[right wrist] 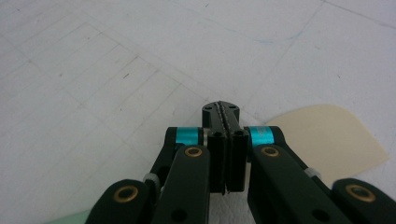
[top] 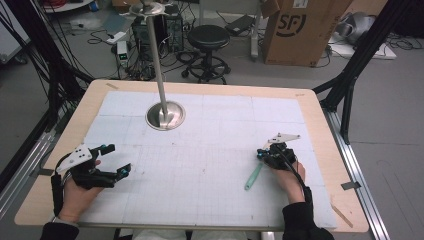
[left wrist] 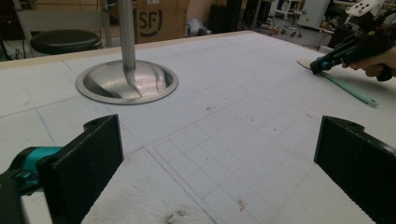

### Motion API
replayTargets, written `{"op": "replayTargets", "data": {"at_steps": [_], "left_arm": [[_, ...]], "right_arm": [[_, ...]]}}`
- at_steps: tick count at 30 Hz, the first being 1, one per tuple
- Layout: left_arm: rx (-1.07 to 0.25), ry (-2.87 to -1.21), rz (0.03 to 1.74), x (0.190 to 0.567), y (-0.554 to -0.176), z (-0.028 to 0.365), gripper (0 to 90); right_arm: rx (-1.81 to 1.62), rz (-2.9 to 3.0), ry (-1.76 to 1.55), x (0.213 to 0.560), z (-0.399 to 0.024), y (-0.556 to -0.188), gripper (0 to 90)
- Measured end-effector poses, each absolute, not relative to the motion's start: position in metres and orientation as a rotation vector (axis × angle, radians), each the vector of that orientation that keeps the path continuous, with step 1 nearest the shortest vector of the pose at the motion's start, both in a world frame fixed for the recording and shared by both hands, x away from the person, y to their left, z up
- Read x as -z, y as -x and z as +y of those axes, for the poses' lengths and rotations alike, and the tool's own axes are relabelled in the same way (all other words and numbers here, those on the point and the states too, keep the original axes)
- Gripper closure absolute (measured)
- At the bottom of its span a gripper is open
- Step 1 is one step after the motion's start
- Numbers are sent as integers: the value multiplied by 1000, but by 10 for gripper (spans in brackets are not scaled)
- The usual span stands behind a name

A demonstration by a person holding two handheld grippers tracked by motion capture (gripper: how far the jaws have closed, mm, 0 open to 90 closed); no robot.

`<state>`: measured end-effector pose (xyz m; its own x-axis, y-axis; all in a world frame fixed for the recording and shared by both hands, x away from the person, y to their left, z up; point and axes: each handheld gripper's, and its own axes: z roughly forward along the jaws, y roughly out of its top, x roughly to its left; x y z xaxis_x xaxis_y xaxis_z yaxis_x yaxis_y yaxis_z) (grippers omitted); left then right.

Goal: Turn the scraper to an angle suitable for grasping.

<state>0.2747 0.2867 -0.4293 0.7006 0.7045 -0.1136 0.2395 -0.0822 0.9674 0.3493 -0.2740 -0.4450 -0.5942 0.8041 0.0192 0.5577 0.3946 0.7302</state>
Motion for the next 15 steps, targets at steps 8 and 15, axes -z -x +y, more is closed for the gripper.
{"op": "replayTargets", "data": {"at_steps": [8, 15], "left_arm": [[-466, -1656, 770, 429, -273, 287, 18], [-462, -1638, 774, 430, -276, 286, 18]], "right_arm": [[-1033, 2312, -1209, 446, -282, -343, 900], [-1062, 2298, -1251, 447, -292, -327, 900]]}}
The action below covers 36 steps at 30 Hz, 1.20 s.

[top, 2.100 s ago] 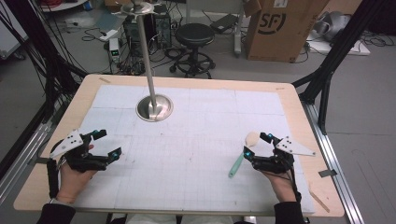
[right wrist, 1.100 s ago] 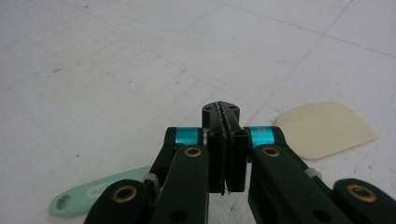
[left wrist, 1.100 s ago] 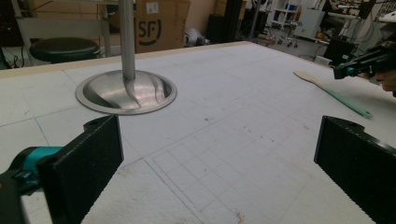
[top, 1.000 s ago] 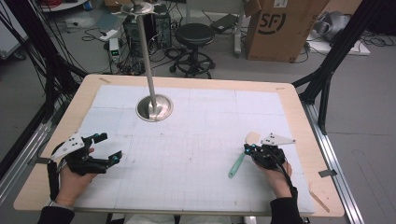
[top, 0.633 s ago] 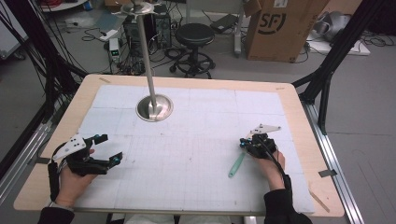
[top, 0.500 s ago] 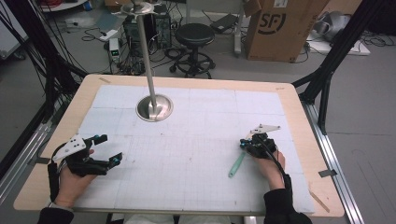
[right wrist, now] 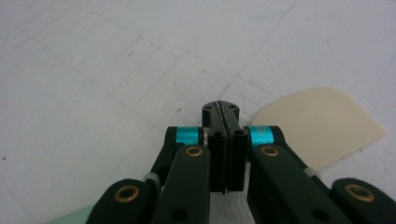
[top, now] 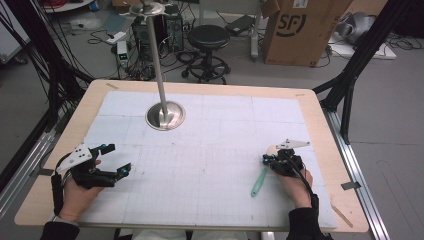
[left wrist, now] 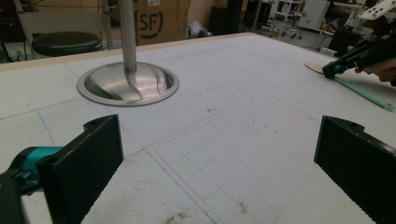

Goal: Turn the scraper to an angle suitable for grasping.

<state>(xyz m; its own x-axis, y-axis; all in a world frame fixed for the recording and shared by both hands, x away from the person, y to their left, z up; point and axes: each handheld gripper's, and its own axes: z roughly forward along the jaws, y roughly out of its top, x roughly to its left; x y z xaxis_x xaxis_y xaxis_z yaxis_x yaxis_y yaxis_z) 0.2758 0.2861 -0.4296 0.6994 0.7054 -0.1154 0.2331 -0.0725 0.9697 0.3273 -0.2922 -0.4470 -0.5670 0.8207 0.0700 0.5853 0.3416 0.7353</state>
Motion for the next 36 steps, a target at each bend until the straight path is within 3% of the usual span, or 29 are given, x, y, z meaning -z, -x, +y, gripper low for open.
{"op": "replayTargets", "data": {"at_steps": [25, 36], "left_arm": [[-471, -1599, 760, 429, -285, 276, 18], [-490, -1577, 783, 428, -287, 278, 19]], "right_arm": [[-1196, 2298, -1256, 446, -334, -253, 900], [-1168, 2396, -1189, 448, -324, -242, 899]]}}
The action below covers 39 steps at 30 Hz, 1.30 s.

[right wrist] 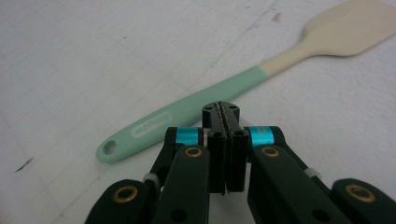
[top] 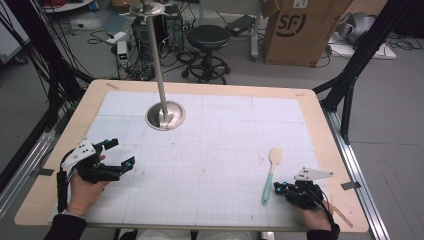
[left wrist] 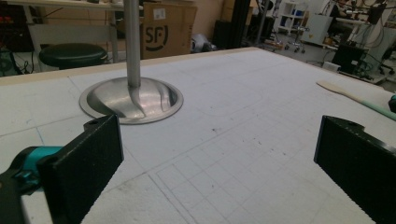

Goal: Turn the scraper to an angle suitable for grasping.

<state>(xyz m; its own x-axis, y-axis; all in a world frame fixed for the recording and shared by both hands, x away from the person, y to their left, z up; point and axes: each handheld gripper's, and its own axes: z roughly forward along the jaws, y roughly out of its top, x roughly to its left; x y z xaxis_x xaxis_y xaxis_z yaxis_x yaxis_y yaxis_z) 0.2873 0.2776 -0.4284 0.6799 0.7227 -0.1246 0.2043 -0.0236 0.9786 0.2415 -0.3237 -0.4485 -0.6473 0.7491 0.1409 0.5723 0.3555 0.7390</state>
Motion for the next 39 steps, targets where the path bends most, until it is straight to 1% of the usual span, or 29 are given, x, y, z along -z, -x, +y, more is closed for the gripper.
{"op": "replayTargets", "data": {"at_steps": [4, 15, 30, 33, 39], "left_arm": [[-493, -1583, 780, 428, -287, 277, 19], [-494, -1619, 786, 430, -286, 276, 18], [-502, -1632, 793, 431, -279, 281, 19], [-507, -1638, 800, 431, -278, 283, 18], [-502, -1652, 801, 432, -277, 282, 19]], "right_arm": [[-1185, 2468, -1091, 449, -310, -241, 899], [-1167, 2504, -996, 448, -275, -256, 899], [-1123, 2450, -987, 449, -225, -294, 899], [-1131, 2444, -988, 449, -221, -300, 900], [-1153, 2451, -982, 451, -209, -328, 900]]}}
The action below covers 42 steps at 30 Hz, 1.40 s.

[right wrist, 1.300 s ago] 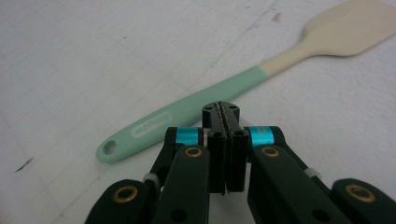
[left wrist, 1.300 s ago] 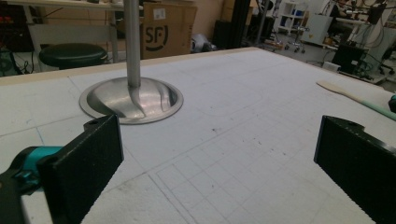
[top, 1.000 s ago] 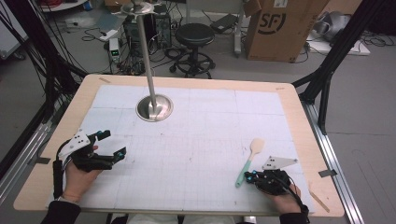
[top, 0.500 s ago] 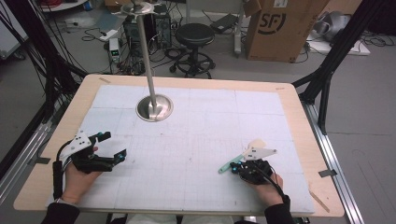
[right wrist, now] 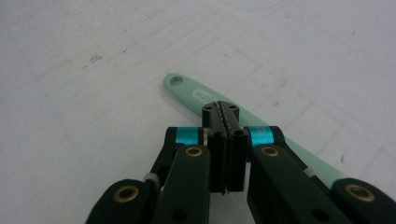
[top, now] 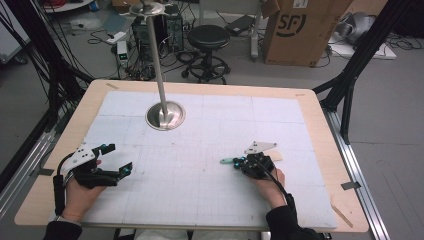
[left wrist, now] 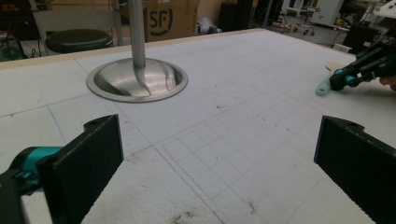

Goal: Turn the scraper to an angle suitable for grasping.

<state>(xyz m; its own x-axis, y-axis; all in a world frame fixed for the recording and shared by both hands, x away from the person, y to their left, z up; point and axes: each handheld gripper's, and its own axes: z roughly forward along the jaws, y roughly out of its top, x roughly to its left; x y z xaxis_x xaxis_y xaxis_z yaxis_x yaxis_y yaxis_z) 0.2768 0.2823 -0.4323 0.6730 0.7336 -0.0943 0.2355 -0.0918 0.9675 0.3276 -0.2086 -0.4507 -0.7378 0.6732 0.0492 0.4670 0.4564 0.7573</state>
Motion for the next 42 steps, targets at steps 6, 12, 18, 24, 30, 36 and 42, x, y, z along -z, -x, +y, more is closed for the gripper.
{"op": "replayTargets", "data": {"at_steps": [6, 12, 18, 24, 30, 36, 42], "left_arm": [[-500, -1646, 796, 432, -277, 283, 19], [-493, -1663, 791, 433, -275, 283, 19], [-542, -1709, 776, 434, -266, 282, 19], [-546, -1689, 801, 434, -262, 292, 19], [-546, -1686, 796, 434, -261, 293, 19], [-545, -1682, 795, 434, -263, 292, 19], [-531, -1694, 789, 434, -268, 285, 19]], "right_arm": [[-1234, 2406, -965, 442, -217, -333, 900], [-1227, 2207, -1147, 427, -269, -347, 900], [-1127, 2259, -1167, 443, -270, -362, 900], [-1028, 2244, -1192, 445, -274, -368, 900], [-1006, 2251, -1220, 448, -280, -369, 900], [-987, 2273, -1202, 447, -279, -363, 900], [-950, 2297, -1156, 445, -277, -350, 900]]}}
